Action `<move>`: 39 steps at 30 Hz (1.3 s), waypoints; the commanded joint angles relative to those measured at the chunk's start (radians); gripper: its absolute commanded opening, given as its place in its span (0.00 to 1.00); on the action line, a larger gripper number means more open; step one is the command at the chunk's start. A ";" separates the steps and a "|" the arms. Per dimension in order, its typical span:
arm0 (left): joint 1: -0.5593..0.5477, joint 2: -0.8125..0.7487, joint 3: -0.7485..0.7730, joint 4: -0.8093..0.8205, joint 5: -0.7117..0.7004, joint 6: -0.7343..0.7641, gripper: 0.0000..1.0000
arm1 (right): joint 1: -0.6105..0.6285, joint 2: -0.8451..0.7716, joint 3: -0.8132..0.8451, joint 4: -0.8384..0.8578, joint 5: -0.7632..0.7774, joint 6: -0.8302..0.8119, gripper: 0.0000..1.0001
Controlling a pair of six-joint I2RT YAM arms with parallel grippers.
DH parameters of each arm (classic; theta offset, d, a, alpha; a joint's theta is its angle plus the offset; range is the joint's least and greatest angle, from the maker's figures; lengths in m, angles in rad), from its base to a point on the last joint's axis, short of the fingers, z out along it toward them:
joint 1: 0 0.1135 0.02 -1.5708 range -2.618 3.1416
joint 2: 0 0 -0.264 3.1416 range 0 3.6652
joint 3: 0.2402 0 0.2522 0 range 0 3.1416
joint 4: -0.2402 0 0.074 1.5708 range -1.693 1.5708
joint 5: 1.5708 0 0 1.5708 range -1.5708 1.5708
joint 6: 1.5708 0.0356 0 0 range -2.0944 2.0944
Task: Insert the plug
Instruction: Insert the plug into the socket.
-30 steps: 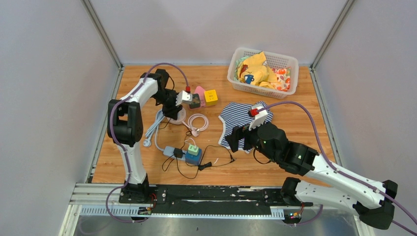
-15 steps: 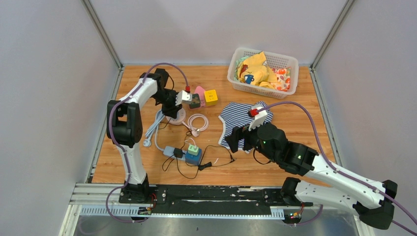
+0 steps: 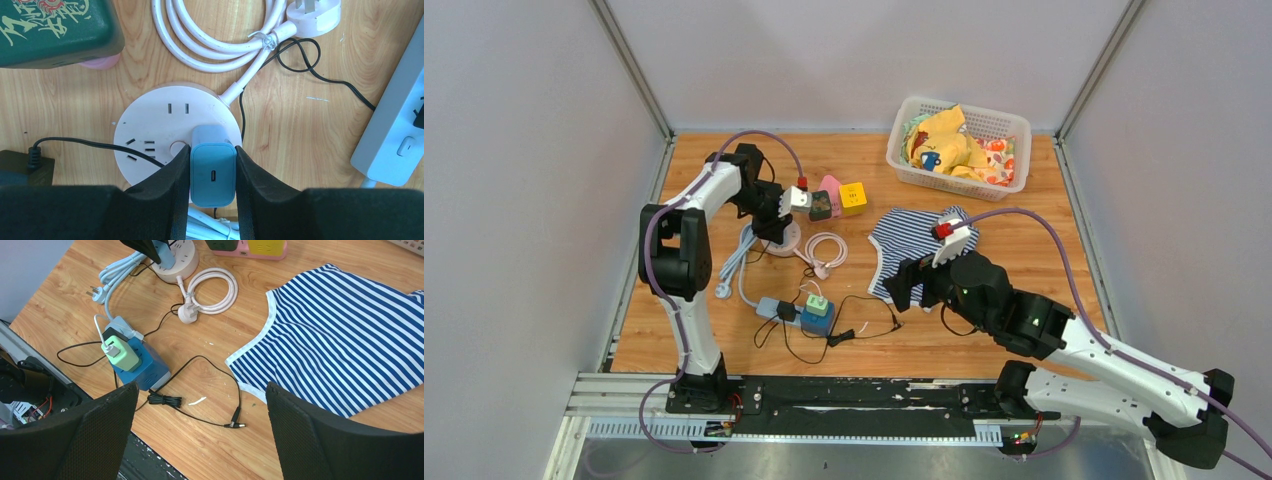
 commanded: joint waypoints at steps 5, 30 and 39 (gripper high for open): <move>0.003 0.019 -0.024 -0.077 -0.026 -0.018 0.25 | 0.011 -0.031 -0.031 0.002 0.012 0.010 0.97; -0.005 -0.167 0.077 -0.078 0.057 -0.164 1.00 | 0.011 -0.053 -0.037 -0.010 0.006 0.031 0.97; -0.022 -0.297 0.201 -0.073 -0.045 -0.468 1.00 | 0.011 -0.039 -0.036 -0.009 -0.001 0.054 0.98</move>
